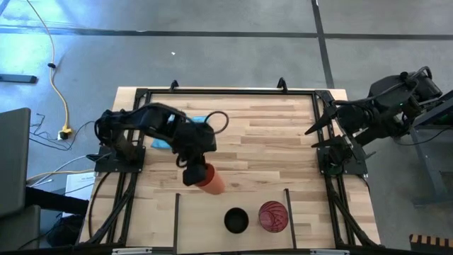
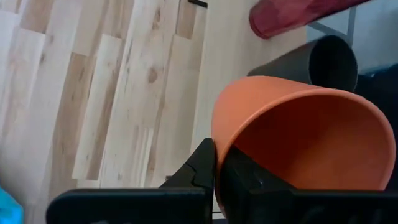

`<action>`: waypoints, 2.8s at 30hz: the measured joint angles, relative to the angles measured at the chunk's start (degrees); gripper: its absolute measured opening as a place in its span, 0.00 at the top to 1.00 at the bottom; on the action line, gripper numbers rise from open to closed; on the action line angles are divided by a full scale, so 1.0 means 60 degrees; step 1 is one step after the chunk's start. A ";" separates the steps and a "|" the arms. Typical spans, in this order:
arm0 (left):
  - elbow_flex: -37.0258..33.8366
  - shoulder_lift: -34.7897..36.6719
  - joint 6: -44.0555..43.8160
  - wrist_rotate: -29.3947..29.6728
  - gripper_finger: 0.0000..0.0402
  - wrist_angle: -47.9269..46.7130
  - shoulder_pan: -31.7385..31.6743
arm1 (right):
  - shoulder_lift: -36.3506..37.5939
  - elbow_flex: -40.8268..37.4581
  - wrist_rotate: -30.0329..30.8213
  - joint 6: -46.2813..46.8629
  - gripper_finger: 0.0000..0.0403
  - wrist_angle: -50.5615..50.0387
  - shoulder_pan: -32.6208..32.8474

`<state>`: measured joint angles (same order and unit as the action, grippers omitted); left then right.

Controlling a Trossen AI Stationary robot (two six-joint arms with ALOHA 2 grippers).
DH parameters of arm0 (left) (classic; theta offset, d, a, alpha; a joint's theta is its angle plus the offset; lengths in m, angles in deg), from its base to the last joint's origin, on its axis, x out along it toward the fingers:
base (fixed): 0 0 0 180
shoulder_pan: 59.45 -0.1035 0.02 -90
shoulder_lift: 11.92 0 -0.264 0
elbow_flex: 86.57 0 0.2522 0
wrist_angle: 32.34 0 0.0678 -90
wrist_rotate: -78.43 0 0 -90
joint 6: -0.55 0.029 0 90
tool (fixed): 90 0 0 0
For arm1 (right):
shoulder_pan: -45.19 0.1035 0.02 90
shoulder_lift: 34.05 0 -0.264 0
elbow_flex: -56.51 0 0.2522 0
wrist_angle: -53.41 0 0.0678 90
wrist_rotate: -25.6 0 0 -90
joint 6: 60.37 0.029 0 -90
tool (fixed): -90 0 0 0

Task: Stack small to large cups/mugs on shelf
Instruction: Put the orange cup on the shelf

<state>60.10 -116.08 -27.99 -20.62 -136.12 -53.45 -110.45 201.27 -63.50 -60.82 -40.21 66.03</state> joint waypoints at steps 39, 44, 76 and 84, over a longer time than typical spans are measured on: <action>-0.2171 -0.0033 -0.1736 0.1020 1.00 -0.0006 0.2666 | -0.0025 0.0000 -0.0002 0.0034 0.61 0.0215 0.0003; -0.2262 -0.0222 -0.2005 0.1025 1.00 0.0000 0.2842 | -0.0025 0.0000 -0.0002 0.0034 0.61 0.0215 0.0003; -0.2073 -0.0696 -0.2809 0.0314 1.00 0.0539 0.3000 | -0.0018 0.0000 -0.0003 -0.0221 0.61 -0.0015 0.0002; -0.2072 -0.0863 -0.2737 0.0113 1.00 0.0683 0.3208 | -0.0018 0.0000 -0.0006 -0.0250 0.61 -0.0015 0.0000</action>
<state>47.66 -121.26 -44.42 -19.94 -132.02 -34.20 -110.56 201.27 -63.54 -62.32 -40.30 66.03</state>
